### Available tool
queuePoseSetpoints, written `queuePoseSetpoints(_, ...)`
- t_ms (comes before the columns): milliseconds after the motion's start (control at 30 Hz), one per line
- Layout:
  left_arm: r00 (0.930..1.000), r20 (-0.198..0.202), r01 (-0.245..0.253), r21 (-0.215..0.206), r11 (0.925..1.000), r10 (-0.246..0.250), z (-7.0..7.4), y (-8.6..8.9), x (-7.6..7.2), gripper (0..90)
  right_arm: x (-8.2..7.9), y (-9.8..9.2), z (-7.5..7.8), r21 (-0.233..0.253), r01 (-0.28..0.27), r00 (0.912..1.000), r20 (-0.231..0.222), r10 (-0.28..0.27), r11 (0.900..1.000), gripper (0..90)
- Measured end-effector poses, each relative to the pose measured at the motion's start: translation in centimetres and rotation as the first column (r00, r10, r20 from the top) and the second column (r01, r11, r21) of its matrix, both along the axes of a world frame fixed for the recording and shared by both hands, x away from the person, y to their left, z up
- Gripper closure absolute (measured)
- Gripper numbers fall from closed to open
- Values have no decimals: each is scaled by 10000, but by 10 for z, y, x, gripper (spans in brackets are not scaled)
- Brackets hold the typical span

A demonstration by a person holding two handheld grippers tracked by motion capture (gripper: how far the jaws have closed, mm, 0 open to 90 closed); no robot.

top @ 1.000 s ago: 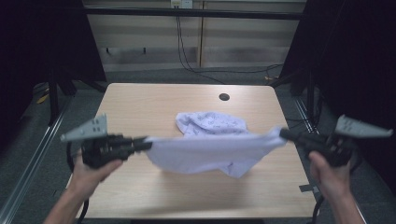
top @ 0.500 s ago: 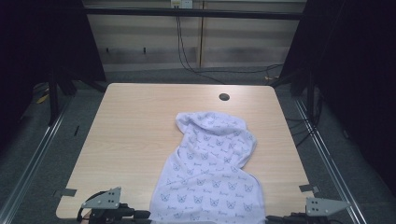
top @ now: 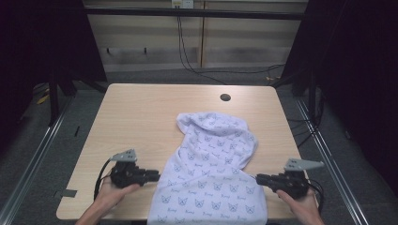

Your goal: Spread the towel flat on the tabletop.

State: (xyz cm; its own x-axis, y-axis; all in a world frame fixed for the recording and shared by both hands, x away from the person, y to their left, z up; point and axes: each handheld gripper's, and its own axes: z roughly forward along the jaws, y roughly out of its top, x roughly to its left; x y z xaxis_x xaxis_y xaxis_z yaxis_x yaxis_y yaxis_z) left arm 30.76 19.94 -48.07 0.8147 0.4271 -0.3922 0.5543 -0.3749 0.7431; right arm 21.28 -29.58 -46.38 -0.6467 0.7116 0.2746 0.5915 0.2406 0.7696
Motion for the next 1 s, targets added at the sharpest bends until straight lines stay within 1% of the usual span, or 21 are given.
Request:
queuePoseSetpoints(33, 10000, -22, -40, 37, 10000, 40, -1, -5, 9, 795, 9, 4, -2, -305, 100, 9999, 24, -99, 9995, 836)
queuePoseSetpoints(100, 9999, -12, -130, 108, 9999, 130, -5, -17, 21, 802, 22, 10, -6, -404, 131, 9999, -56, -133, 9991, 824)
queuePoseSetpoints(133, 10000, -47, -49, 209, 9998, 50, -6, -22, 24, 802, 28, 13, -9, -485, 129, 9999, -88, -134, 9987, 808)
queuePoseSetpoints(167, 10000, -8, 16, 441, 9990, -16, -9, -28, 25, 793, 32, 18, -14, -706, -25, 9997, -237, 8, 9975, 769)
queuePoseSetpoints(200, 10000, 35, 56, 717, 9974, -59, -12, -34, 24, 793, 32, 18, -14, -706, -25, 9997, -237, 8, 9975, 769)
queuePoseSetpoints(233, 9998, -79, 202, 833, 9963, -196, -15, -37, 22, 790, 31, 21, -15, -873, -38, 9995, -325, 9, 9962, 753)
queuePoseSetpoints(267, 9992, -72, 387, 1173, 9923, -381, -19, -39, 17, 789, 29, 22, -17, -1002, -153, 9992, -377, 115, 9949, 732)
queuePoseSetpoints(300, 9991, -17, 412, 1467, 9883, -414, -21, -40, 14, 789, 26, 24, -19, -1007, -179, 9989, -447, 134, 9948, 708)
queuePoseSetpoints(333, 9990, 69, 420, 1450, 9885, -434, -23, -39, 10, 789, 25, 24, -20, -1019, -250, 9990, -400, 210, 9945, 696)
queuePoseSetpoints(367, 9989, -39, 475, 1394, 9891, -474, -23, -37, 7, 790, 22, 24, -20, -1117, -235, 9988, -442, 186, 9935, 687)
queuePoseSetpoints(433, 9986, 114, 497, 1623, 9855, -522, -21, -31, -1, 801, 19, 26, -22, -1557, -136, 9992, -382, 77, 9877, 683)
queuePoseSetpoints(500, 9987, 66, 495, 1665, 9848, -513, -21, -23, -7, 806, 20, 28, -25, -1745, -127, 9988, -484, 43, 9846, 691)
queuePoseSetpoints(600, 9990, -195, 424, 1563, 9868, -398, -20, -14, -14, 810, 22, 31, -28, -1684, -391, 9973, -682, 279, 9849, 724)
queuePoseSetpoints(667, 9988, -246, 446, 1557, 9868, -412, -20, -8, -19, 810, 22, 36, -30, -1749, -683, 9954, -789, 552, 9822, 792)
queuePoseSetpoints(733, 9989, -303, 411, 1505, 9877, -369, -21, -2, -24, 810, 21, 40, -30, -1854, -771, 9950, -767, 638, 9796, 885)
queuePoseSetpoints(800, 9990, -262, 399, 1566, 9869, -362, -20, 2, -29, 810, 18, 41, -27, -2058, -532, 9968, -696, 396, 9772, 895)
queuePoseSetpoints(867, 9989, -278, 421, 1556, 9869, -383, -20, 6, -34, 809, 12, 35, -23, -1955, -238, 9988, -472, 148, 9804, 899)
queuePoseSetpoints(900, 9989, -267, 413, 1559, 9869, -376, -20, 7, -36, 808, 5, 24, -17, -1676, 95, 9995, -271, -142, 9858, 900)
queuePoseSetpoints(933, 9989, -269, 420, 1573, 9867, -383, -20, 8, -38, 808, 1, 17, -14, -1539, 420, 9987, -223, -459, 9872, 900)
queuePoseSetpoints(967, 9987, -288, 462, 1524, 9872, -423, -20, 9, -40, 808, 1, 17, -14, -1539, 420, 9987, -223, -459, 9872, 900)
queuePoseSetpoints(1000, 9985, -356, 465, 1531, 9871, -415, -20, 9, -41, 807, -3, 10, -12, -1372, 616, 9975, -249, -656, 9886, 900)
